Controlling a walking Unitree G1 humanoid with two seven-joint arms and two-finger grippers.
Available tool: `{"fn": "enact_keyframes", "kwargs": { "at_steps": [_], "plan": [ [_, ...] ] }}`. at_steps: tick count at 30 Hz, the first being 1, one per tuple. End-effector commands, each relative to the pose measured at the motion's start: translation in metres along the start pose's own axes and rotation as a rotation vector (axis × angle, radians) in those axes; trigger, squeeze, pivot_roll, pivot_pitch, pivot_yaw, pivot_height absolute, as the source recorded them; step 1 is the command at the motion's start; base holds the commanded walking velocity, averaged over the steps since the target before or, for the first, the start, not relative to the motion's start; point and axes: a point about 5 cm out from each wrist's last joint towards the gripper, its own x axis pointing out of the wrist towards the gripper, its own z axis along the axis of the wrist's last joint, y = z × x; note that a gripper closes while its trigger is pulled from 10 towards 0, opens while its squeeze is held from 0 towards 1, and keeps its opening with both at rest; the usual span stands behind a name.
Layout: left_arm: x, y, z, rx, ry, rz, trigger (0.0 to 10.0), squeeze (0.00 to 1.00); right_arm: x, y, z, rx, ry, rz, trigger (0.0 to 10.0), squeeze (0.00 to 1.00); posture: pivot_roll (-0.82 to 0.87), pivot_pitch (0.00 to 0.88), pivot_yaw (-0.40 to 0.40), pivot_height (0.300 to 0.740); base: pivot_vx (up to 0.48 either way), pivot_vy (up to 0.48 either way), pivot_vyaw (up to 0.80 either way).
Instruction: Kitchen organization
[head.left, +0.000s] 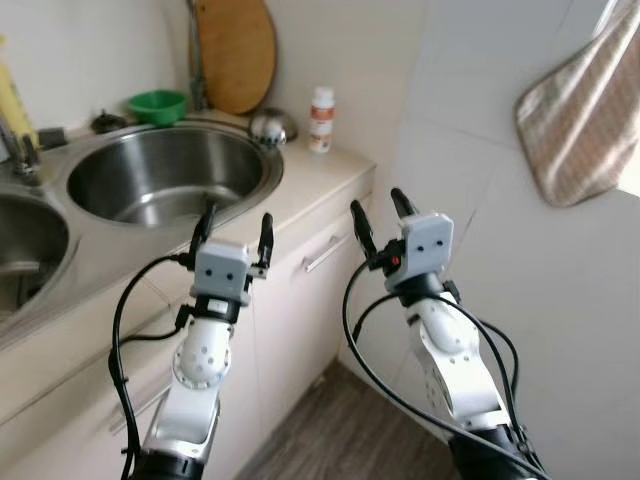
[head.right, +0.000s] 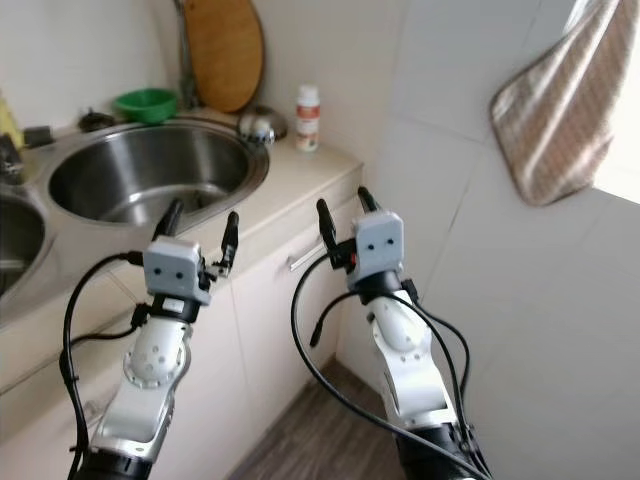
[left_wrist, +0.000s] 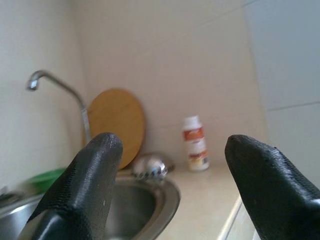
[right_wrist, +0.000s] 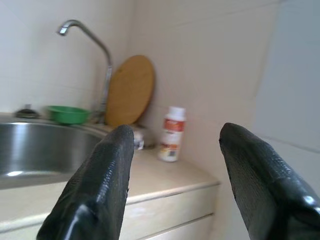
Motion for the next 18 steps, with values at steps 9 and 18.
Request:
{"fn": "enact_keyframes", "kwargs": {
  "at_steps": [9, 18],
  "plan": [
    [-0.0007, -0.0010, 0.0009, 0.024, -0.010, -0.024, 10.0, 0.00, -0.0008, -0.0041, -0.0052, -0.026, 0.029, -0.029, 10.0, 0.00, 0.08, 0.000, -0.055, 0.740, 0.000, -0.076, -0.80],
    [-0.0018, -0.0020, -0.0006, 0.026, -0.003, -0.031, 10.0, 0.00, -0.0017, -0.0084, -0.0070, -0.045, 0.040, -0.064, 10.0, 0.00, 0.07, 0.000, -0.056, 0.740, 0.000, -0.480, -0.80]
  ]
}}
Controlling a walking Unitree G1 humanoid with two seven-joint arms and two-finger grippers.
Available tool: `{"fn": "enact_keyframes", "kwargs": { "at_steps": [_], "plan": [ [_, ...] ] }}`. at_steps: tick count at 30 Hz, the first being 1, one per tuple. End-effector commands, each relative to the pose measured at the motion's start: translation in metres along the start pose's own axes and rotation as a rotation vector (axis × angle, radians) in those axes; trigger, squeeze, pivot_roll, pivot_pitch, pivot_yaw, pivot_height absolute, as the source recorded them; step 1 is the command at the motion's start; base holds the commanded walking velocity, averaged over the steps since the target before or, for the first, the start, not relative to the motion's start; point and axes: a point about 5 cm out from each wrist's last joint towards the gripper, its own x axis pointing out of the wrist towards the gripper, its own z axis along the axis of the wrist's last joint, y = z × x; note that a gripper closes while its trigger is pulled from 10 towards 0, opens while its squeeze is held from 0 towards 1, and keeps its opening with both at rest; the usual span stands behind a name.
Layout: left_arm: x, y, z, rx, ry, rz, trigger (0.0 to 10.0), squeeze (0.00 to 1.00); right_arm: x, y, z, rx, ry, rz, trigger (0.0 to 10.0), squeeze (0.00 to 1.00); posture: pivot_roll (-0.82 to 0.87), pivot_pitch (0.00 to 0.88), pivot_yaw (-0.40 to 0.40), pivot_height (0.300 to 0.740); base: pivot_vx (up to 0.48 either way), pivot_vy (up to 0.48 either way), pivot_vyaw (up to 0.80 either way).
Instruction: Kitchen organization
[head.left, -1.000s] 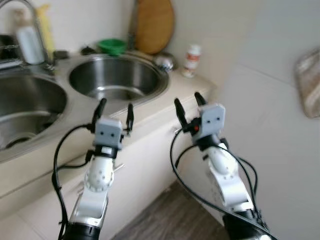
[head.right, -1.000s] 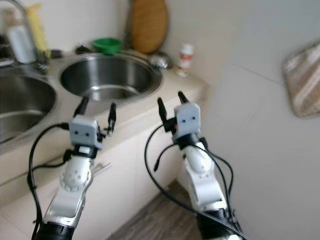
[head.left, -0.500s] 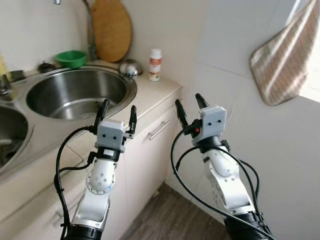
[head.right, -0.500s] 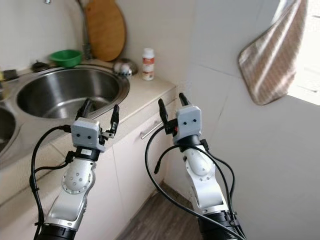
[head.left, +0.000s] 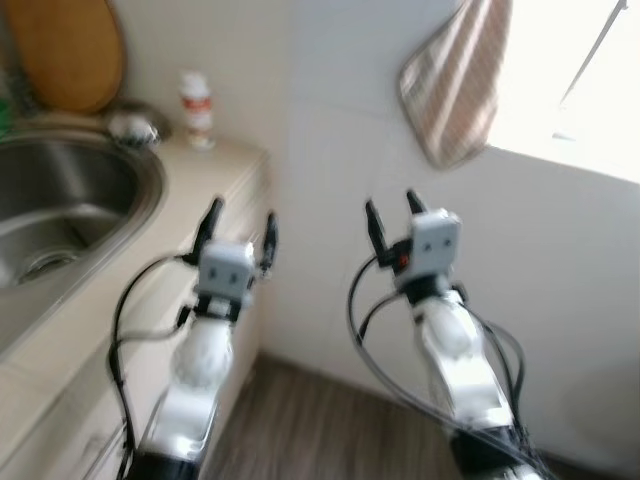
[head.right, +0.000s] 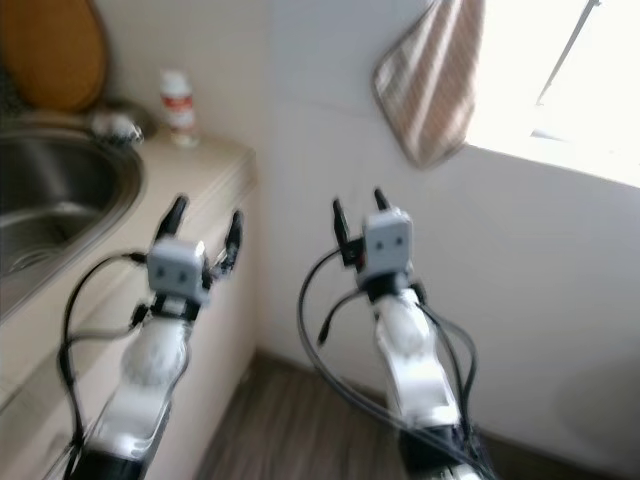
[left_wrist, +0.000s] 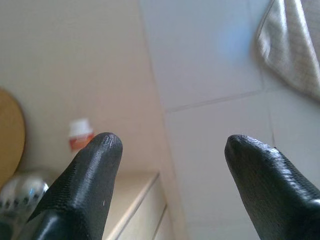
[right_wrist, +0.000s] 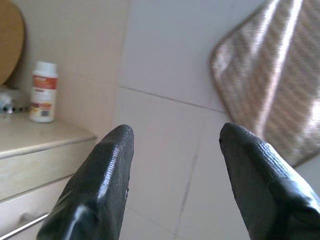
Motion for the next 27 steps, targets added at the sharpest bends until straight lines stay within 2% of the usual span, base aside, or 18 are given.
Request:
{"fn": "enact_keyframes", "kwargs": {
  "at_steps": [1, 7, 11, 27],
  "plan": [
    [0.001, -0.009, 0.003, -0.020, -0.008, -0.026, 10.0, 0.00, -0.003, -0.011, -0.004, -0.029, 0.022, -0.040, 10.0, 0.00, 0.07, 0.000, -0.056, 0.740, 0.000, -0.480, -0.80],
    [0.000, -0.010, 0.002, -0.023, -0.004, -0.028, 10.0, 0.00, -0.003, -0.016, -0.010, -0.042, 0.062, -0.066, 10.0, 0.00, 0.07, 0.000, -0.057, 0.740, 0.000, 0.000, -0.80],
    [-0.001, -0.011, 0.001, -0.023, -0.003, -0.031, 10.0, 0.00, -0.003, -0.018, -0.013, -0.049, 0.079, -0.081, 10.0, 0.00, 0.07, 0.000, -0.059, 0.740, 0.000, -0.374, -0.80],
    [-0.002, -0.012, -0.001, -0.024, 0.009, -0.042, 10.0, 0.00, -0.003, -0.025, -0.021, -0.046, 0.142, -0.146, 10.0, 0.00, 0.07, 0.000, -0.057, 0.740, 0.000, 0.000, -0.80]
  ]
}}
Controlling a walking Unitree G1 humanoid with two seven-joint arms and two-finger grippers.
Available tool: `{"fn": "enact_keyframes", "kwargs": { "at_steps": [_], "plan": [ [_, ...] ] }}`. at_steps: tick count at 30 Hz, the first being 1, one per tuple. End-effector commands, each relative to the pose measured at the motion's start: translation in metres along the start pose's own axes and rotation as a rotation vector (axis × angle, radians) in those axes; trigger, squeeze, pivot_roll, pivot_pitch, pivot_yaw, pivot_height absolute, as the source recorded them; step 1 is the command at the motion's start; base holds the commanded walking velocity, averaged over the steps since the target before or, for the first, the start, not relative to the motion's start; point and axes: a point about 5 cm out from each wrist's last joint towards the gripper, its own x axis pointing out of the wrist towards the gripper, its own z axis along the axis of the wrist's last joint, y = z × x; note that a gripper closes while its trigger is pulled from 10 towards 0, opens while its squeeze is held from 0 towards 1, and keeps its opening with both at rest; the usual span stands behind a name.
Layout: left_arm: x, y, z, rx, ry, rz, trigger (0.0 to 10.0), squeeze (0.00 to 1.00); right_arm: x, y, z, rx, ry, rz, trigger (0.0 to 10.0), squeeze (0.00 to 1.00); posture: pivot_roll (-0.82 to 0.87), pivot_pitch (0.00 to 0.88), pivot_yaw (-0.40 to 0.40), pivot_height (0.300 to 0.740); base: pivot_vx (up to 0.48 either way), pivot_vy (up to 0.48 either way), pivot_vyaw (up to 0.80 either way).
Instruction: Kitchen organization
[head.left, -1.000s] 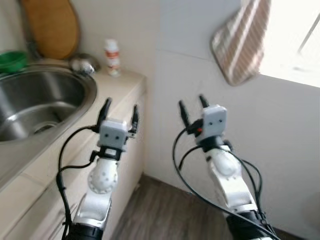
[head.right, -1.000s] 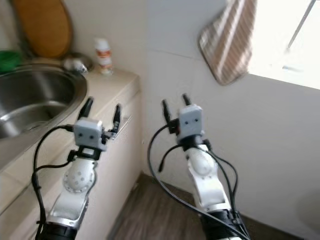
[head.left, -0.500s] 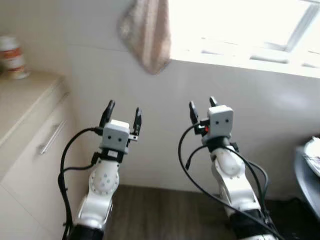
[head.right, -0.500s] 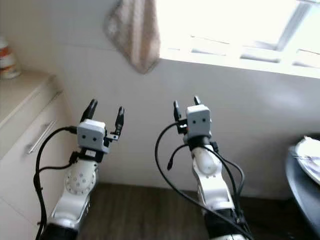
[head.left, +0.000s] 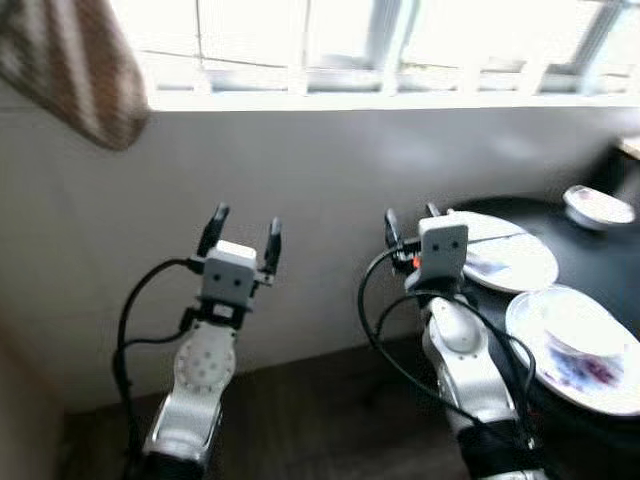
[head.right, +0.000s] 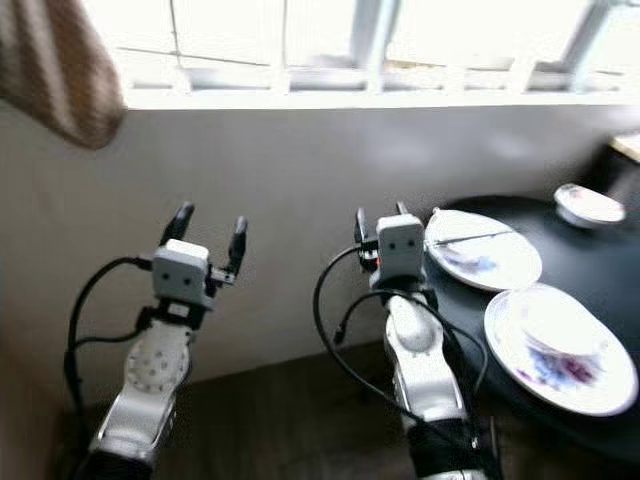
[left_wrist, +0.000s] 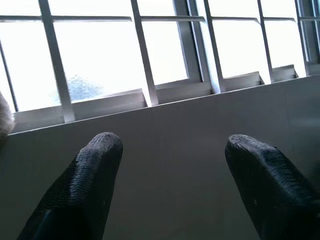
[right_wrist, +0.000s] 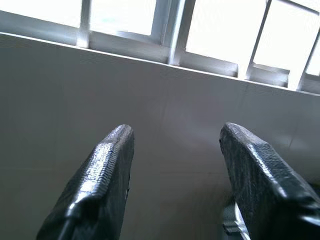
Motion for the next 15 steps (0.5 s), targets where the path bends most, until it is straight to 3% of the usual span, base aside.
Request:
{"fn": "enact_keyframes", "kwargs": {
  "at_steps": [1, 4, 15],
  "plan": [
    [0.0015, -0.0054, 0.0022, -0.001, -0.007, -0.021, 10.0, 0.00, -0.0002, -0.0072, -0.0017, -0.013, 0.014, -0.027, 10.0, 0.00, 0.07, 0.000, -0.057, 0.740, 0.000, 0.000, -0.80],
    [0.0014, -0.0066, 0.0009, 0.000, 0.003, -0.032, 10.0, 0.00, 0.0001, -0.0071, -0.0025, -0.014, 0.019, -0.030, 10.0, 0.00, 0.07, 0.000, -0.055, 0.740, 0.000, -0.107, -0.80],
    [0.0013, -0.0075, -0.0008, 0.005, 0.015, -0.036, 10.0, 0.00, 0.0005, -0.0091, -0.0062, -0.019, 0.048, -0.041, 10.0, 0.00, 0.07, 0.000, -0.056, 0.740, 0.000, -0.480, -0.80]
  ]
}}
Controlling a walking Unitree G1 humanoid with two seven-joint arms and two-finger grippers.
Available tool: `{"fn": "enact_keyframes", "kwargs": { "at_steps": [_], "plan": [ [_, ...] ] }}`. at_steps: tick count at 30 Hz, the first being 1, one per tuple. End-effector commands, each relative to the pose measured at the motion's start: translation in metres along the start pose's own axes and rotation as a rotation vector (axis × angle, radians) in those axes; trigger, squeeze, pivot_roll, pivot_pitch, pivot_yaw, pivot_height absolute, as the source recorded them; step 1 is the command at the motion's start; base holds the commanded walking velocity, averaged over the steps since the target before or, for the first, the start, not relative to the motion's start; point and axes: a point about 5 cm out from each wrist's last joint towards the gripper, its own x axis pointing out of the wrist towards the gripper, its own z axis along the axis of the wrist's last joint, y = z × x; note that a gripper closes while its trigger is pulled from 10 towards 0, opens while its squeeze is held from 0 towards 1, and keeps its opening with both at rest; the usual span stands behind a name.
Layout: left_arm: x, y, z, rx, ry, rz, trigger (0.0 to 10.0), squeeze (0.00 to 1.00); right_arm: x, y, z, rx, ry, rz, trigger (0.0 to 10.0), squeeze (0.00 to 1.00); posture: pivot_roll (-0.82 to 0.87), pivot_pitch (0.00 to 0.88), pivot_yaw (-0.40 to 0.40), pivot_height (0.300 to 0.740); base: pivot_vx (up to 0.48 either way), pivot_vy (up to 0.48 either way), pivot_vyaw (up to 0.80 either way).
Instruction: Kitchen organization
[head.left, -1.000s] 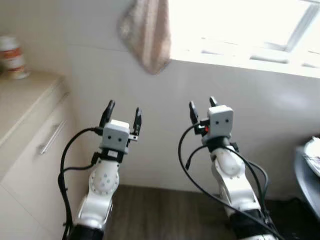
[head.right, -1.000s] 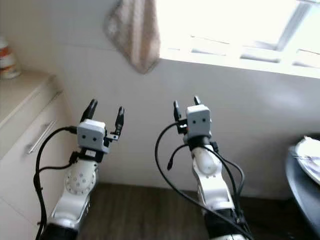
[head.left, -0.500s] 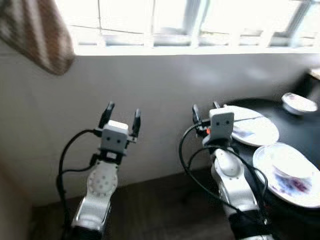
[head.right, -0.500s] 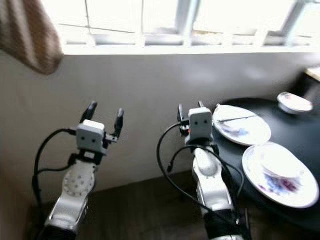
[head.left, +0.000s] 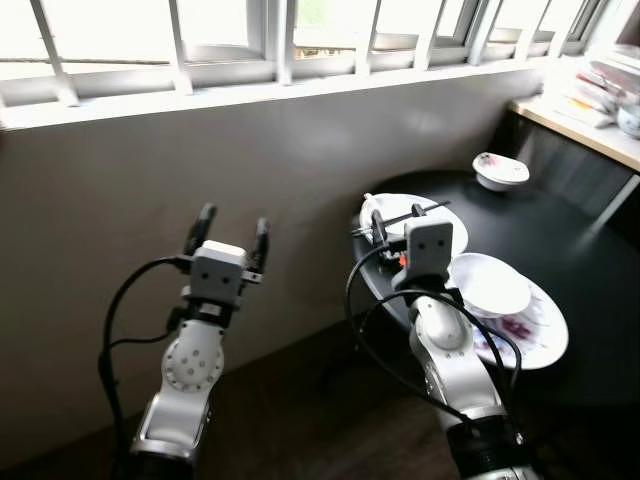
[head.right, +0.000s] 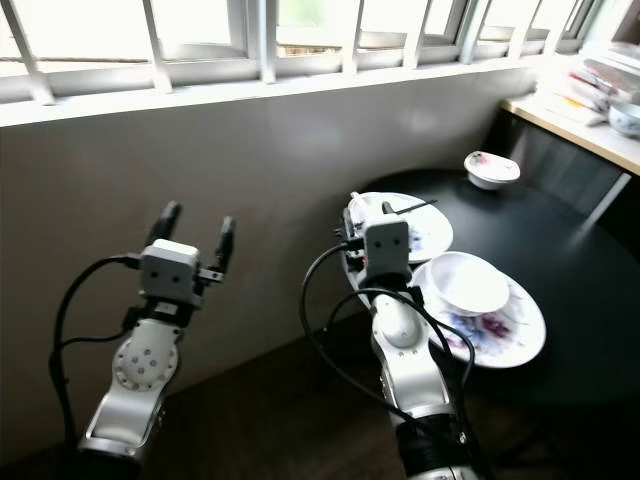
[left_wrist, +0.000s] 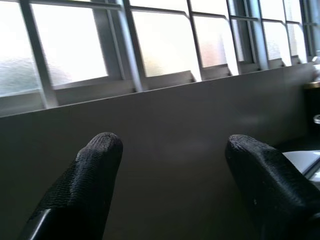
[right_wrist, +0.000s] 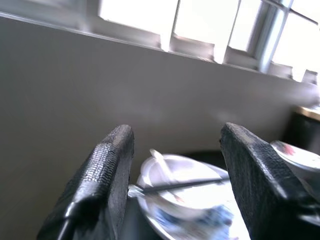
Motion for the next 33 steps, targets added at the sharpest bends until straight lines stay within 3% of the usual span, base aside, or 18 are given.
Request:
{"fn": "enact_keyframes", "kwargs": {
  "at_steps": [1, 31, 33],
  "plan": [
    [0.001, -0.004, 0.002, 0.005, -0.010, -0.024, 10.0, 0.00, -0.001, -0.003, -0.003, 0.002, 0.019, -0.017, 10.0, 0.00, 0.07, 0.000, -0.056, 0.740, 0.000, -0.480, -0.80],
    [0.001, -0.003, 0.003, -0.001, -0.016, -0.022, 10.0, 0.00, 0.000, -0.003, -0.006, 0.011, 0.047, -0.022, 10.0, 0.00, 0.07, 0.000, -0.057, 0.740, 0.000, 0.000, 0.00],
    [-0.004, -0.006, -0.006, 0.007, 0.029, -0.040, 10.0, 0.00, 0.010, -0.031, -0.040, 0.177, 0.315, -0.194, 10.0, 0.00, 0.08, 0.000, -0.060, 0.740, 0.000, 0.000, 0.00]
  ]
}}
